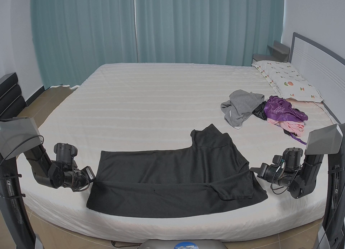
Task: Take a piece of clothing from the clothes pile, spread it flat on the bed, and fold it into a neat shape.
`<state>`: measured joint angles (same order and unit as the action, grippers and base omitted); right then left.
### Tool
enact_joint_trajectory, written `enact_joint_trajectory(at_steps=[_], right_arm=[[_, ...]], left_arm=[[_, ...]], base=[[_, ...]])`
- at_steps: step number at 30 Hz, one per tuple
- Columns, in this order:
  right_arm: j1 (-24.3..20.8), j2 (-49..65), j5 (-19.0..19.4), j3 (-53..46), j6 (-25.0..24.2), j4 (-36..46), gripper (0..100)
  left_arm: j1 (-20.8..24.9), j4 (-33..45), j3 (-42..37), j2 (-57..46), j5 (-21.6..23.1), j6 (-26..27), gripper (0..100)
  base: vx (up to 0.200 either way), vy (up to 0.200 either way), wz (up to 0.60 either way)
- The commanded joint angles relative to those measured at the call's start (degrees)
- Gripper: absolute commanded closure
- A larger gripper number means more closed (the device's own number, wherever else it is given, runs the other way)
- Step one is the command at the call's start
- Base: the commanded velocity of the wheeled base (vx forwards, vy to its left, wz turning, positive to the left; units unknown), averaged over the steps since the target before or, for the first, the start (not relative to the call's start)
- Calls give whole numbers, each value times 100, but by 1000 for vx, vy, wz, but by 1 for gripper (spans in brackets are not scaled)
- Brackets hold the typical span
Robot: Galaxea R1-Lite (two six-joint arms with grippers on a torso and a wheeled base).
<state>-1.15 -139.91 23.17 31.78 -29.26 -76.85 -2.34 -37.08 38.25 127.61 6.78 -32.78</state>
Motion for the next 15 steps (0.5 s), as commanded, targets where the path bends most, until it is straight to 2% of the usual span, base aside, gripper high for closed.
enact_joint_trajectory(at_steps=[1,9,15], right_arm=[[-26,-54,-6,30,-1,3,0],[-79,104,-15,-58,-10,-58,0],[-184,904,20,-814,-27,-67,0]], left_arm=[[-3,-1,-2,36,8,-18,0],[6,-1,-11,80,8,-27,0],[-47,8,-108,-35,25,-141,0]], base=[[0,0,0],[0,0,0],[0,0,0]])
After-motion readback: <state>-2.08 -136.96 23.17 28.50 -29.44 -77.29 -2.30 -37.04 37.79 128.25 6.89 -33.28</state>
